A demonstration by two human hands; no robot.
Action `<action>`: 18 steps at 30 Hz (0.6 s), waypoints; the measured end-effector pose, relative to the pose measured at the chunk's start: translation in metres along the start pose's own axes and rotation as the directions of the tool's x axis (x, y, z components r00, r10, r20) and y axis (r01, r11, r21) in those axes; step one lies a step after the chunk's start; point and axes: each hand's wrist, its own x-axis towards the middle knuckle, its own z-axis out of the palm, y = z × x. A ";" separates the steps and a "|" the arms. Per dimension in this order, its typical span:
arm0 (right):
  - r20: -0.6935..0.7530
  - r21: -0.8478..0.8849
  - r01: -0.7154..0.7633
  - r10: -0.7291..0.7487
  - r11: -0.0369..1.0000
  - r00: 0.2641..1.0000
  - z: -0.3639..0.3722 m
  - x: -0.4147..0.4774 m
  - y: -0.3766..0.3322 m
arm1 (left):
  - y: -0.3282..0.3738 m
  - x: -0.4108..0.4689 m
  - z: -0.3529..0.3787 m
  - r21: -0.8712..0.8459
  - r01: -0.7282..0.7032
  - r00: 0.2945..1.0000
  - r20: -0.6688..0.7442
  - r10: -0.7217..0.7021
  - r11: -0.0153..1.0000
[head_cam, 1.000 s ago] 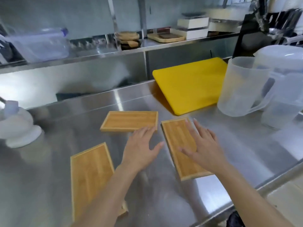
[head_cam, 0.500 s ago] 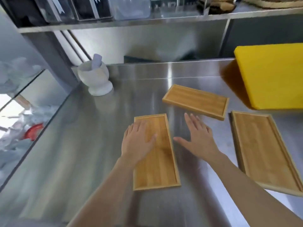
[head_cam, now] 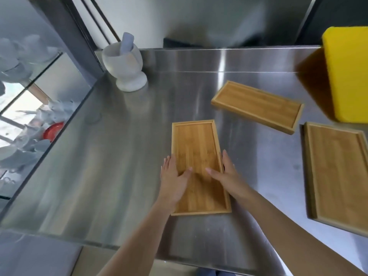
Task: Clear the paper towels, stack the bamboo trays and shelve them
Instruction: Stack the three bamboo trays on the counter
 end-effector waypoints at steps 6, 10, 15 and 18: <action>0.019 0.530 -0.033 0.026 0.847 0.999 -0.020 -0.004 -0.004 | 0.006 -0.008 0.006 -0.493 0.128 0.989 0.001 -0.147 0.861; 0.040 0.689 -0.102 0.102 0.717 0.994 -0.038 -0.002 -0.012 | 0.017 -0.007 0.003 -0.641 0.145 0.977 -0.028 -0.213 0.754; -0.117 0.585 -0.154 0.271 0.796 0.956 -0.037 -0.006 -0.020 | 0.028 0.003 0.005 -0.656 0.279 0.933 0.013 -0.359 0.701; -0.253 0.412 -0.096 0.215 0.906 0.943 -0.040 -0.013 -0.027 | 0.040 0.007 0.005 -0.550 0.355 0.932 0.142 -0.335 0.756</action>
